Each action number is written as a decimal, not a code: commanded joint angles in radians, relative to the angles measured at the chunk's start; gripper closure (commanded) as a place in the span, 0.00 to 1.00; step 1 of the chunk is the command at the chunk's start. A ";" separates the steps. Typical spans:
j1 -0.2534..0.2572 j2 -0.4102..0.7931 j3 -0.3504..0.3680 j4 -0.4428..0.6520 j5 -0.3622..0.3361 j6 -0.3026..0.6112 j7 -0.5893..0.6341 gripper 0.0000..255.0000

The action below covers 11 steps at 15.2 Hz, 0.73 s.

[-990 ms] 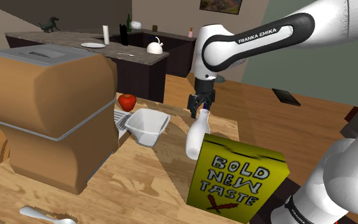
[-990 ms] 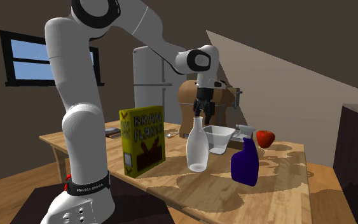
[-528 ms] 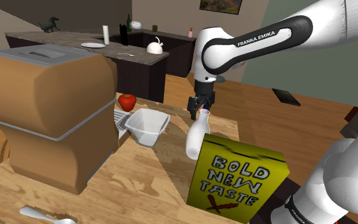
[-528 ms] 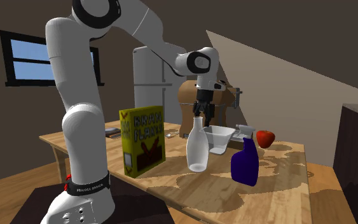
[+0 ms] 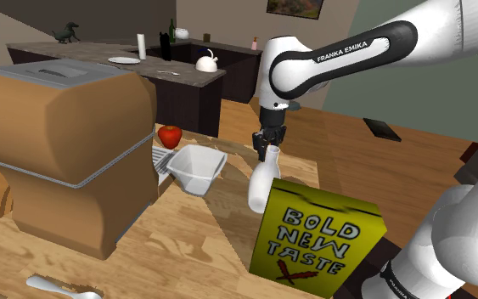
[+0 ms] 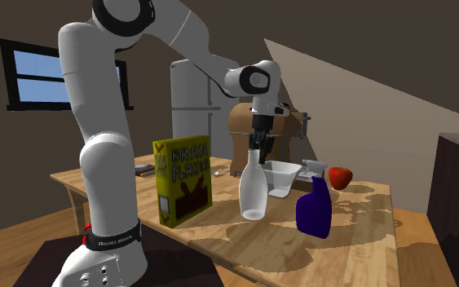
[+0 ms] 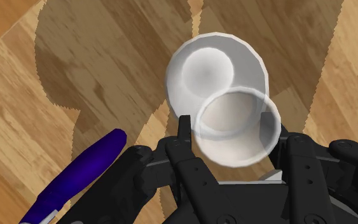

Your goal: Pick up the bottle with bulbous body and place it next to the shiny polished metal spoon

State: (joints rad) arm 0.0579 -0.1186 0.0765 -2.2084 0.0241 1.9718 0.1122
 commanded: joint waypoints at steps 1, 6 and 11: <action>0.000 0.000 0.000 0.000 0.000 0.000 0.000 1.00; 0.000 -0.010 0.000 0.017 0.000 -0.027 0.000 1.00; 0.000 -0.029 -0.001 0.064 0.001 -0.094 0.000 1.00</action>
State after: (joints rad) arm 0.0579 -0.1432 0.0759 -2.1575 0.0250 1.8959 0.1125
